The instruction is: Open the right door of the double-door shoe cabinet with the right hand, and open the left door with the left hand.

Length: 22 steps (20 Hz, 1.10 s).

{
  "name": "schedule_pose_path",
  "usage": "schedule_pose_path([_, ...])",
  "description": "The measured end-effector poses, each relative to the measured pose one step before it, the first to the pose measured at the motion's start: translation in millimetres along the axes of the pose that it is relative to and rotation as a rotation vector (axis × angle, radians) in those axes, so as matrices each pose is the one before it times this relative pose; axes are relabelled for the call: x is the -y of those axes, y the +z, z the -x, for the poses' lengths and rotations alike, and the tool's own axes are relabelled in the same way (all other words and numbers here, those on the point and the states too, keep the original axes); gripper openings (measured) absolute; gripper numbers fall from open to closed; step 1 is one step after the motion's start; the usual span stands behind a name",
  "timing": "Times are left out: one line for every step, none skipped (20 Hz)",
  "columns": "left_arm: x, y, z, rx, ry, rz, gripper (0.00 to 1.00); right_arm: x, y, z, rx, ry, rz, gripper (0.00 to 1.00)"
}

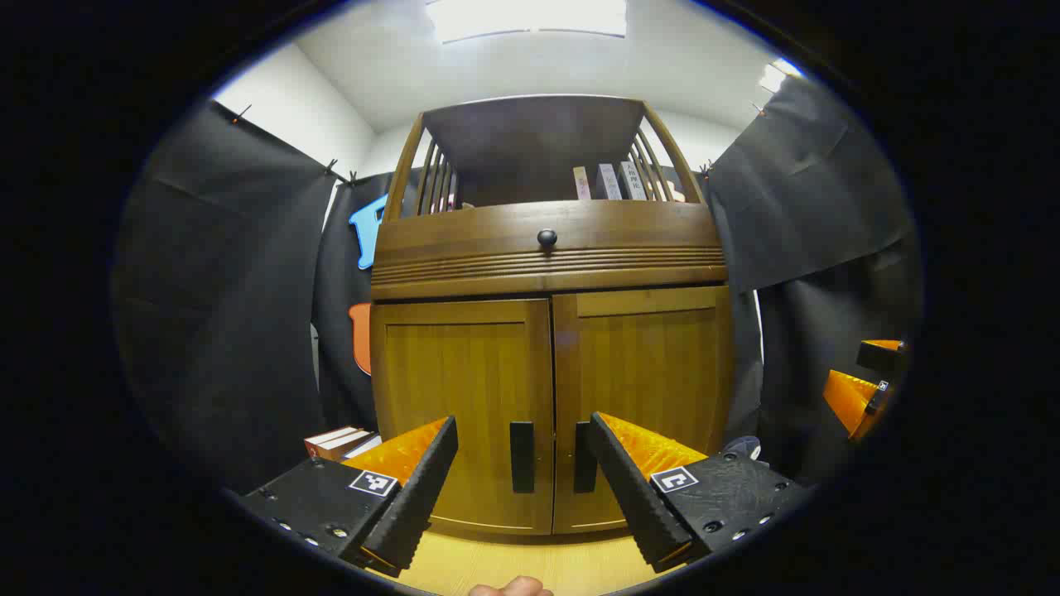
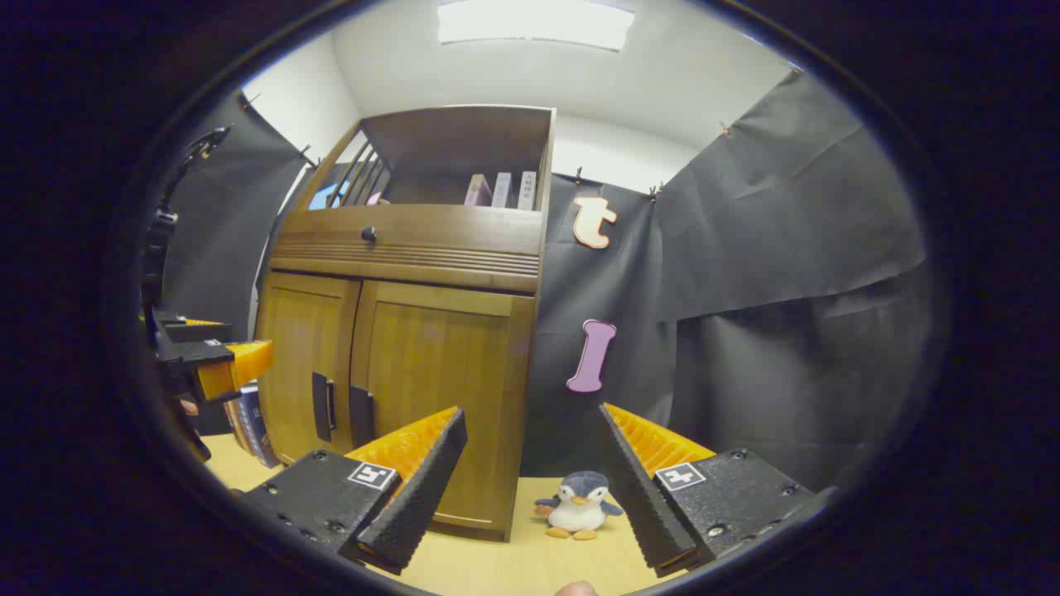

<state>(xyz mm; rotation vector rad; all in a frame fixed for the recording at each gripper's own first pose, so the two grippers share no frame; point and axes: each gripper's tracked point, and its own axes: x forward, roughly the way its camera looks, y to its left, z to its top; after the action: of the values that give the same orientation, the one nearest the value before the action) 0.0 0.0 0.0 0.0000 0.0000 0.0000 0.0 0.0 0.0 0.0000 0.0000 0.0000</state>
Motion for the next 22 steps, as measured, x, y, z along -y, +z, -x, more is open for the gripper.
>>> schedule_pose_path([3.84, 3.14, 2.79, 0.00142, 0.01078, -0.00108, 0.95, 1.52, -1.01, -1.67, -0.00272, 0.01816, -0.01951, 0.99])
schedule_pose_path([3.20, 3.78, 3.46, 0.00158, 0.01746, -0.00396, 1.00, 0.75, -0.08, -1.28, -0.00544, 0.02281, -0.01114, 0.99])
schedule_pose_path([-0.09, 0.06, 5.36, -0.00920, 0.02190, -0.00889, 0.95, 1.21, 0.65, -1.81, -0.00098, 0.01677, -0.00304, 0.99])
schedule_pose_path([0.17, -0.67, 6.08, -0.00711, 0.01793, -0.00422, 0.95, 2.86, 3.89, -0.33, 0.00830, 0.01071, 0.00159, 0.99])
schedule_pose_path([2.66, 0.90, 6.02, 0.00022, 0.00573, 0.00211, 0.95, 4.94, 4.04, -0.96, 0.01152, 0.00025, 0.00148, 0.99])
schedule_pose_path([2.42, 2.79, 5.08, 0.00393, 0.00153, -0.00220, 0.95, 4.75, 2.78, 1.90, 0.00268, -0.00241, 0.00241, 1.00])
schedule_pose_path([-1.80, 4.24, 5.47, 0.01196, 0.00693, -0.00627, 1.00, 2.12, 2.60, 0.80, 0.00703, 0.00006, 0.00330, 0.99])
schedule_pose_path([-2.58, 4.59, 2.98, 0.01166, 0.00682, -0.00712, 0.95, 1.28, 6.61, 1.68, 0.01198, 0.00367, 0.00421, 0.99])
schedule_pose_path([-4.54, 5.01, 2.06, 0.01322, 0.00964, -0.00417, 0.95, -0.19, 7.63, 0.44, 0.01112, 0.00364, 0.00635, 0.99])
schedule_pose_path([-4.65, 5.79, 0.39, 0.01156, 0.00870, 0.00118, 0.95, -0.48, 7.81, -0.28, 0.00656, -0.00063, 0.00415, 0.99])
schedule_pose_path([-4.05, 4.43, 0.65, 0.00861, 0.00741, 0.00439, 0.95, 0.54, 6.93, -1.32, 0.00842, -0.00417, -0.00263, 0.99])
schedule_pose_path([-5.42, 5.34, -0.48, 0.00887, 0.00901, 0.00423, 1.00, -1.15, 9.78, -0.68, 0.00833, -0.00273, -0.00725, 0.99])
schedule_pose_path([-7.10, 3.62, 0.26, 0.00510, 0.01141, 0.00055, 0.95, -3.21, 8.02, 1.02, 0.00579, 0.00305, -0.00824, 0.99])
schedule_pose_path([-6.35, 3.65, -1.02, 0.00501, 0.01164, -0.00043, 0.95, -4.77, 8.41, -0.62, 0.00741, 0.00950, -0.00645, 0.99])
schedule_pose_path([-5.23, 1.90, -1.23, 0.00472, 0.00736, -0.00175, 0.95, -4.62, 5.32, 0.38, 0.00583, 0.00876, 0.00011, 1.00])
schedule_pose_path([-3.47, 2.01, 0.49, 0.00551, 0.00440, -0.00202, 0.95, -3.17, 4.23, -0.87, 0.00165, 0.00131, 0.00921, 0.99])
schedule_pose_path([-1.39, 2.07, -1.09, 0.00513, -0.00214, -0.00040, 1.00, 0.90, 2.75, -1.54, 0.00052, -0.00841, 0.00977, 0.99])
schedule_pose_path([-3.66, 1.14, -3.10, 0.00199, -0.00678, 0.00035, 1.00, -1.71, 1.64, -0.05, 0.00078, -0.01018, 0.01354, 0.99])
schedule_pose_path([-3.09, -0.55, -4.51, 0.00176, -0.01028, 0.00162, 0.95, -2.65, 1.73, -1.60, 0.00491, -0.01140, 0.01153, 1.00])
schedule_pose_path([-3.10, -0.79, -5.22, 0.00219, -0.01178, 0.00267, 0.95, -4.06, 1.72, 0.33, 0.00168, -0.00823, 0.00767, 0.99])
schedule_pose_path([-3.79, 2.49, -5.77, 0.00577, -0.01565, 0.00533, 0.95, -6.82, 0.66, -2.44, 0.00173, -0.00607, -0.00130, 0.99])
schedule_pose_path([-2.17, 0.59, -4.75, -0.00215, -0.01754, 0.00695, 1.00, -5.87, 0.10, -2.28, -0.00641, -0.01010, -0.00091, 0.99])
